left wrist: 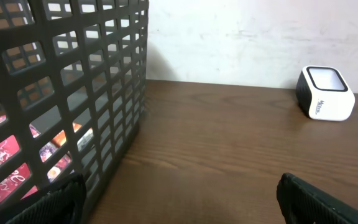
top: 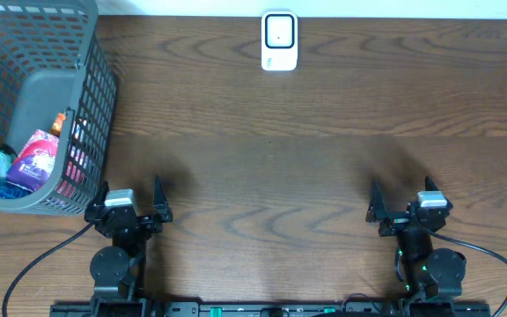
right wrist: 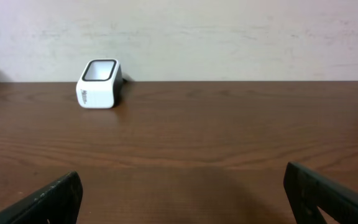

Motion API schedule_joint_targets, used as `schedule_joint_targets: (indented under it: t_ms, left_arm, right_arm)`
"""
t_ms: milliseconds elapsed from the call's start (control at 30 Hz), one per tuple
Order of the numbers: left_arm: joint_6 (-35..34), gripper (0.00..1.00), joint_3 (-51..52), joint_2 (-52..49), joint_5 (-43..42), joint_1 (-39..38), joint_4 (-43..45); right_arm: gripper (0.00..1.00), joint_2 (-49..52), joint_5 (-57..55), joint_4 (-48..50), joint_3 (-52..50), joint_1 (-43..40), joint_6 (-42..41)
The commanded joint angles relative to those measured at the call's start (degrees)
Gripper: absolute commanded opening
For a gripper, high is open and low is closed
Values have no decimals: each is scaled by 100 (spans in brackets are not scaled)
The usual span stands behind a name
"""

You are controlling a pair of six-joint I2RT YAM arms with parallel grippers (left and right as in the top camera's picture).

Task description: Scan the item barcode

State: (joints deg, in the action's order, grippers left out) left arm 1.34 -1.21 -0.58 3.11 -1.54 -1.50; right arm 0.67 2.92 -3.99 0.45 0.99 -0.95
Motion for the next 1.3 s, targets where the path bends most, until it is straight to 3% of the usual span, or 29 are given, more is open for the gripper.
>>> schedule_joint_targets:
  t_ms: [0, 467, 600, 767, 867, 967, 1133, 1267]
  left_arm:
    - [37, 98, 98, 35, 35, 28, -247]
    - [-15, 98, 98, 35, -22, 28, -184]
    - [-1023, 98, 98, 35, -1648, 17, 321]
    - [-1495, 98, 98, 35, -3047, 17, 1746]
    - [-1864, 98, 96, 35, -3139, 17, 3239]
    - [-1862, 98, -79, 33, -2927, 17, 3923]
    - [-1628, 98, -1043, -455, -1974, 22, 3469]
    - [-804, 98, -2876, -1856, -2050, 24, 1283]
  right_arm:
    - [99, -28, -48, -15, -15, -52, 59]
    - [99, -28, -48, -15, -15, -52, 59]
    - [99, -28, -48, -15, -15, -52, 59]
    - [99, -28, -48, -15, -15, -52, 59]
    - [99, -28, -48, -15, -15, -52, 59]
    - [99, -28, -48, -15, -15, -52, 59]
    - [99, -28, -48, -15, -15, -52, 59]
    - [99, -28, -48, -15, -15, -52, 59]
